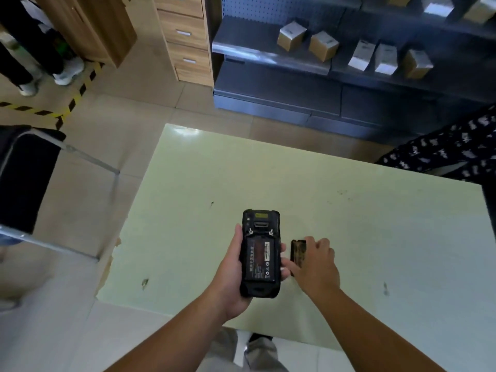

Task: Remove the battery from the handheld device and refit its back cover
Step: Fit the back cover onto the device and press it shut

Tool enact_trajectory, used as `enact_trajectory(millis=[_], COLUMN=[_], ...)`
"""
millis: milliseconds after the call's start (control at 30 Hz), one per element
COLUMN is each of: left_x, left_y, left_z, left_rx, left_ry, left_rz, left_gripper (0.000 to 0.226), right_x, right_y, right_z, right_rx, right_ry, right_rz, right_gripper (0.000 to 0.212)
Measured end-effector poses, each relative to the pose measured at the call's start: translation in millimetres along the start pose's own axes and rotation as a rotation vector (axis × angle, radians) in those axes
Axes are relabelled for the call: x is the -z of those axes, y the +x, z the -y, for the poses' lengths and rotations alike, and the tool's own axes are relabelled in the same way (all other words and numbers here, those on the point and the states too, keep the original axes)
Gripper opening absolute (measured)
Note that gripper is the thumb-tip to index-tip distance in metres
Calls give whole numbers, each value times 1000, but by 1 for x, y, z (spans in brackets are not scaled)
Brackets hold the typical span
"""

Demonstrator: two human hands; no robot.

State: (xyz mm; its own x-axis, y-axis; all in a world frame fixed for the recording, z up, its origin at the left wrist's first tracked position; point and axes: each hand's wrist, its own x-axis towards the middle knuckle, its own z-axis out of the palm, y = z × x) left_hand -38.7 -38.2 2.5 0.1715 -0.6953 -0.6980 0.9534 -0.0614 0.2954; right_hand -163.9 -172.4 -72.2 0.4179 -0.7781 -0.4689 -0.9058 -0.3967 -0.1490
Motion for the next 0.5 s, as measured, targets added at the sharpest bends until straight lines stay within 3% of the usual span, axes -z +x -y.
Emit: enact_trajectory(millis=[200,367,500], left_x=[8,9,9], left_y=[6,6,3], left_z=[2,1,1], left_rx=[13,9,-2], left_ry=[18,44,74], left_rz=[3,-8,-39], left_gripper=[87,85,85], right_x=[-3,4,21], right_y=[5,10,14], right_z=[5,-3,-9], right_rx=[-88,-48,85], right_ry=[153,198,305], right_rz=[-32,-23,61], right_gripper=[64,67,30])
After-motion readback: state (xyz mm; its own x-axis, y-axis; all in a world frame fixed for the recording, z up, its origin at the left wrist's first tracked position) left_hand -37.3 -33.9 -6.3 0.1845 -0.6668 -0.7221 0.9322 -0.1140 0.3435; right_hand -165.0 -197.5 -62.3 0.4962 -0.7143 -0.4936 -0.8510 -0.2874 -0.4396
